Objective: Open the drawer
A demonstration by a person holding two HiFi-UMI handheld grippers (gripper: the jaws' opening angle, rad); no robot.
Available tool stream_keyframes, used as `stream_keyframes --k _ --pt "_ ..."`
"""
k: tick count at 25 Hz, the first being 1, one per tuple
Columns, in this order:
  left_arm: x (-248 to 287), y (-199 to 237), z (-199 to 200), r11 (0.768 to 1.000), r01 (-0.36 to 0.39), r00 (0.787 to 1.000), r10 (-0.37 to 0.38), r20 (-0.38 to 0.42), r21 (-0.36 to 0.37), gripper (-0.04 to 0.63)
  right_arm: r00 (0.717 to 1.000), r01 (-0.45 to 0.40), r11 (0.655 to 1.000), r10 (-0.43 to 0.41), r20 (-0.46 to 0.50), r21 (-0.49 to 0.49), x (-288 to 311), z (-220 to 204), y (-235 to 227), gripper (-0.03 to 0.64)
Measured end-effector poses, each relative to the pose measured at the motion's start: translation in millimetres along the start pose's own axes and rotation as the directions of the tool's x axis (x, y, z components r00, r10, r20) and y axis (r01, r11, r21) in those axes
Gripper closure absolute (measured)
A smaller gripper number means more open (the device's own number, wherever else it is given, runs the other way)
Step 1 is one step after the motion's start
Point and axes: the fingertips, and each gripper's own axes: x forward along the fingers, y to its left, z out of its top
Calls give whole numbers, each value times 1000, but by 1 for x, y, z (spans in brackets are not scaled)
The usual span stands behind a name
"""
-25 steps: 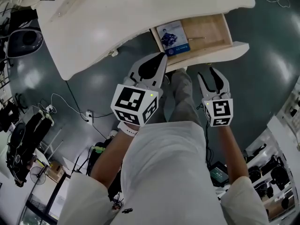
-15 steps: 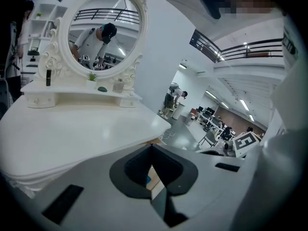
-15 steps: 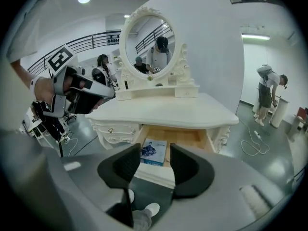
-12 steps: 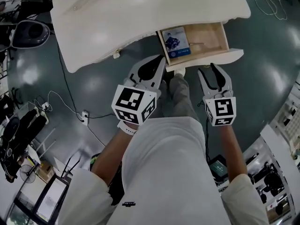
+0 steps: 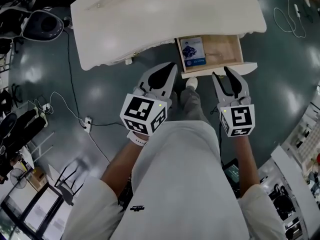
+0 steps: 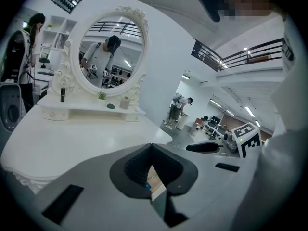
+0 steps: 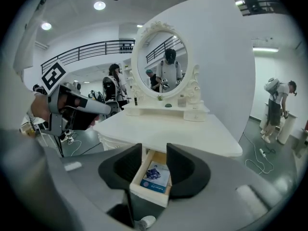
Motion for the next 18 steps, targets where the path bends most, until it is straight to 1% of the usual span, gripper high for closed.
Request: stream_keyframes --k 3,6,10,14,18 --pt "-12 0 7 1000 -20 999 20 26 -16 586 1000 -9 1000 10 17 -8 -4 15 1 446" --pt "-25 2 16 999 -43 998 44 52 -24 586 999 -14 1000 15 47 -26 -9 33 2 476" --pt "-42 3 25 998 -63 995 65 78 -22 586 996 -20 999 24 84 -51 -17 57 8 489" --pt "-54 -1 39 997 -71 990 73 118 -18 586 990 -37 998 42 138 -41 -27 81 11 497" --pt "-66 -7 50 997 -82 984 83 161 -14 586 983 -53 997 62 175 -57 -39 99 16 509"
